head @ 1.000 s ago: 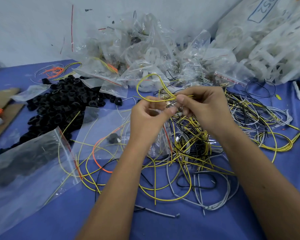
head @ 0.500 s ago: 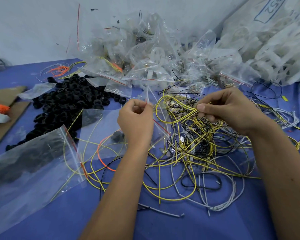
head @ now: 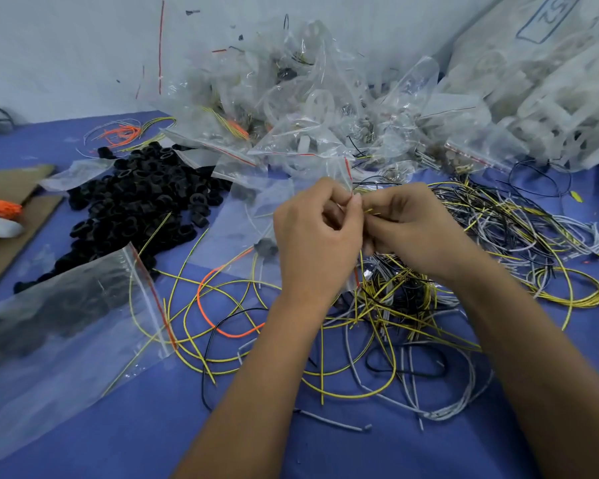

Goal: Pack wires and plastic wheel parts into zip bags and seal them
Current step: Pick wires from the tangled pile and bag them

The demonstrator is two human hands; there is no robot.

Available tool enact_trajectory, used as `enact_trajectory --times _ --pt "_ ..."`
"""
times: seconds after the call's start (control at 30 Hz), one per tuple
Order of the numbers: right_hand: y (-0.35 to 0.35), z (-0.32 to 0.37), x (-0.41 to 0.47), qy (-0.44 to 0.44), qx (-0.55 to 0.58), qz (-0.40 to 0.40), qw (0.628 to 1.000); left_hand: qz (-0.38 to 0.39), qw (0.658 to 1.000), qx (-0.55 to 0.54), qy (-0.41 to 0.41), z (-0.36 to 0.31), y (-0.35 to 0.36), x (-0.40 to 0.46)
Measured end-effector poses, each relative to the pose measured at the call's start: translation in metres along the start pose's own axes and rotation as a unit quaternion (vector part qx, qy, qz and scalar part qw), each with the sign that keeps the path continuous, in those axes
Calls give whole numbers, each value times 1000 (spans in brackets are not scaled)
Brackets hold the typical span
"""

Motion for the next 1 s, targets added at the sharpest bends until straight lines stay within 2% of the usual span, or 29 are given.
enact_trajectory --times 0.13,0.3,0.33,0.43,0.5,0.67,0.77,0.8,0.83,0.9,0.97,1.0 --pt "-5 -5 1 5 36 -104 994 13 1000 -11 -6 -2 3 -4" --pt "-20 0 -2 -17 0 -186 982 -3 1000 22 -10 3 1 -5" --pt "-20 2 -1 -19 11 -178 984 -5 999 29 -16 5 0 -4" --pt "-7 5 0 1 99 -80 992 -28 998 35 -32 10 -3 -1" --pt "1 3 -1 16 111 -43 993 -34 999 21 -32 10 -5 -1" --pt "9 3 -2 -10 9 -42 999 1 999 -33 8 0 2 -4" --pt "3 8 0 -51 -231 -89 967 27 997 -51 50 -10 6 -11" --pt "3 8 0 -53 -259 -92 960 33 996 -56 59 -13 8 -13" --pt "3 6 0 -45 -247 -89 964 35 995 -61 63 -15 8 -15" --pt "4 -3 -2 0 -71 -75 995 26 995 -70 63 -17 8 -16" --pt "14 -6 -4 60 133 -29 989 6 995 -71 63 -18 5 -15" --pt "19 -7 -5 82 191 -3 978 -1 995 -71 65 -17 4 -15"
Point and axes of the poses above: each hand's wrist, its own x-axis towards the middle knuckle, its own y-axis out of the palm, z = x × y, the point moved 5 cm from there along x, towards the middle knuckle, and after that the axes turned 9 degrees about x, right-handed, at the moved point
